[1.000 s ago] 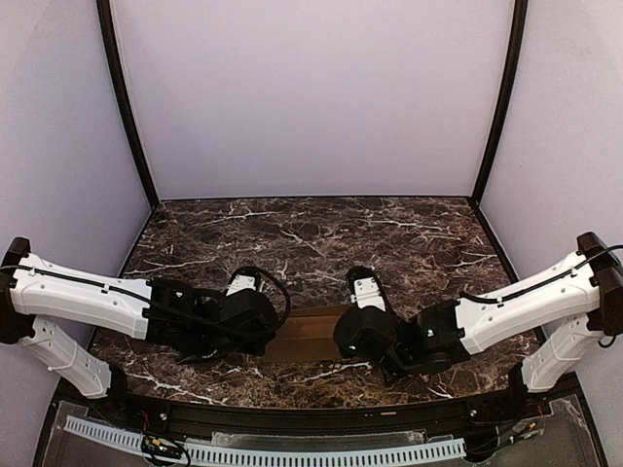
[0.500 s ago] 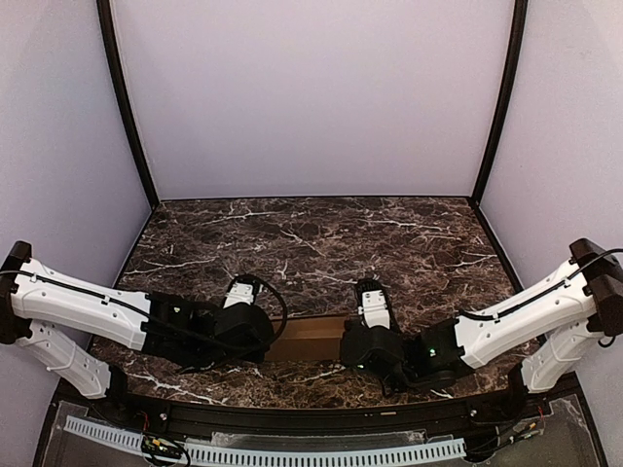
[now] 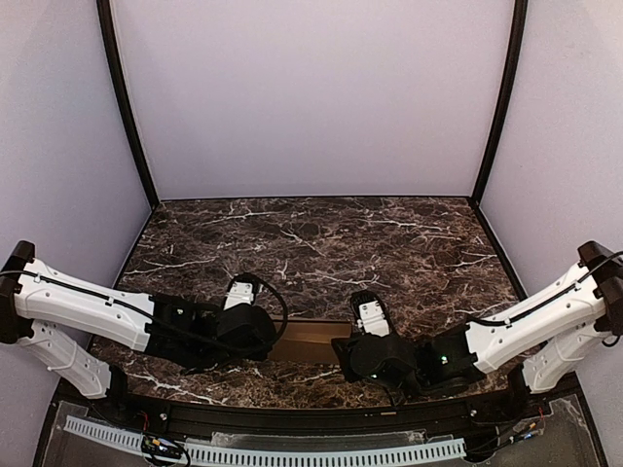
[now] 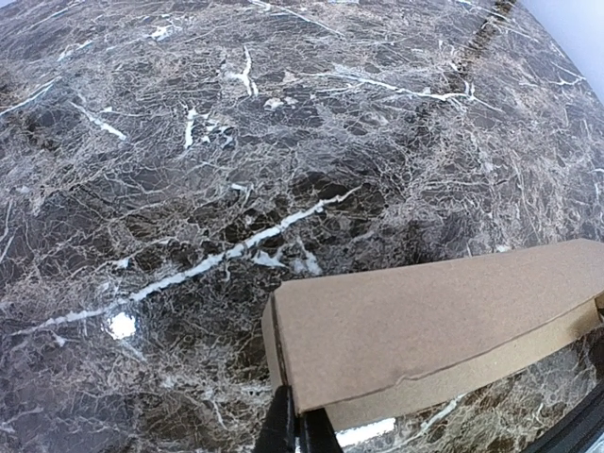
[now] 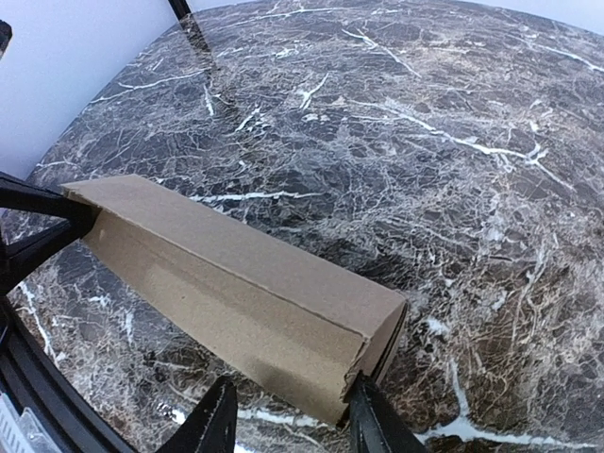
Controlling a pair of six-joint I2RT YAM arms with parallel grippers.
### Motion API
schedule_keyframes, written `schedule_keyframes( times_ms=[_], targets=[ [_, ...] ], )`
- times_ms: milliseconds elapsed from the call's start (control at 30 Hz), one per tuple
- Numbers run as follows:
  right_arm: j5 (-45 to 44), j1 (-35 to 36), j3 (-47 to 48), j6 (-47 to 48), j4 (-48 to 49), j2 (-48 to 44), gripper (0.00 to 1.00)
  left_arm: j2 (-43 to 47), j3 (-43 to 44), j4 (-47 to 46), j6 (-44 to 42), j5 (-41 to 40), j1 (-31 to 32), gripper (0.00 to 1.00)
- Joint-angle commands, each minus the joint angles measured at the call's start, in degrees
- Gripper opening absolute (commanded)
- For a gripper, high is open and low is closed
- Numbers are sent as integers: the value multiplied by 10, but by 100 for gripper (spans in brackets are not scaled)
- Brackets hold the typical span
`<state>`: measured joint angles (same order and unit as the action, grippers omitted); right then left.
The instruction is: Fold the paper box
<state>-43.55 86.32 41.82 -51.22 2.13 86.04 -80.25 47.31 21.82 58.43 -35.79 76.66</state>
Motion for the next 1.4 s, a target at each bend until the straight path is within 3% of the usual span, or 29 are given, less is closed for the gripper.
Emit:
schedule_keyframes(
  times_ms=[0,267,467,600,767,1000,1367],
  targets=[
    [98,16,-22,17,-14,-27,44,-26,-11,-1,11,80,7,1],
    [59,15,-3,73,-111,-148,54,-24,-10,4,13,78,8,1],
    [39,-8,16,107,-132,-181,54,-24,-10,3,13,78,8,1],
    [42,-22,30,109,-116,-163,41,-26,-8,5,11,78,8,1],
    [66,-44,76,131,-75,-111,0,-27,-8,6,12,79,8,1],
    [89,-58,118,137,-45,-31,0,-30,-5,7,12,81,8,1],
    [165,-39,16,56,13,11,0,-29,-8,11,19,78,8,1]
  ],
)
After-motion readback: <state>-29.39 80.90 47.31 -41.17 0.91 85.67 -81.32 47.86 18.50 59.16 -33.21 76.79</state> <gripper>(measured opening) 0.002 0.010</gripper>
